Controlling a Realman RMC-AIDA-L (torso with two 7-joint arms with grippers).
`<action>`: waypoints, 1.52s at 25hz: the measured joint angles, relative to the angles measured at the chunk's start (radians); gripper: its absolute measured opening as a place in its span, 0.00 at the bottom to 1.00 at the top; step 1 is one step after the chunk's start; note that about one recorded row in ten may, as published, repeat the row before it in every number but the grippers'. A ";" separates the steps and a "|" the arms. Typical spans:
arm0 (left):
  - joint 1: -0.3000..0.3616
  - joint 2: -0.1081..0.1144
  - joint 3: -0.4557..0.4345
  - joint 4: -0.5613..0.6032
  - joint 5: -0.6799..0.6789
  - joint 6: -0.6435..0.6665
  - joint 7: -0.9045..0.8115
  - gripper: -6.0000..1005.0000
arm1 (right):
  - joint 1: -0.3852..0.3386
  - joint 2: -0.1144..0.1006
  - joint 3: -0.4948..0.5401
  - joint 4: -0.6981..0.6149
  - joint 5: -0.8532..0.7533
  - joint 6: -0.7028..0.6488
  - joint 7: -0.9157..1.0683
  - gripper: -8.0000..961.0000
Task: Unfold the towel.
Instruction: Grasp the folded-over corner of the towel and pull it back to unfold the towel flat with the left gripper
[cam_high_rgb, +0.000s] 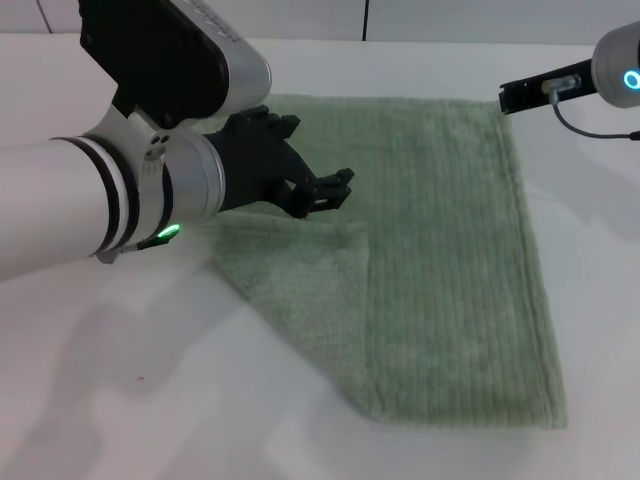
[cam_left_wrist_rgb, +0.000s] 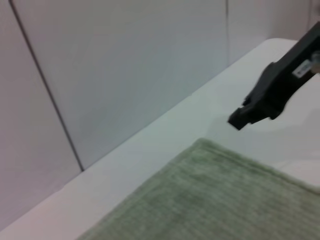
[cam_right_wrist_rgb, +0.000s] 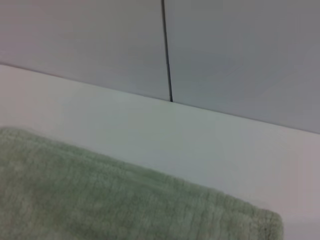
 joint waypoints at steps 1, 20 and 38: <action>0.000 0.000 0.000 0.000 0.000 0.000 0.000 0.77 | 0.001 0.000 0.002 -0.004 0.000 -0.006 -0.001 0.01; -0.101 -0.009 0.045 0.196 -0.071 0.026 0.019 0.76 | 0.109 0.002 -0.007 -0.254 0.015 -0.095 -0.029 0.01; -0.179 -0.010 0.080 0.297 -0.075 0.033 0.003 0.76 | 0.139 0.002 -0.007 -0.374 0.023 -0.154 -0.056 0.01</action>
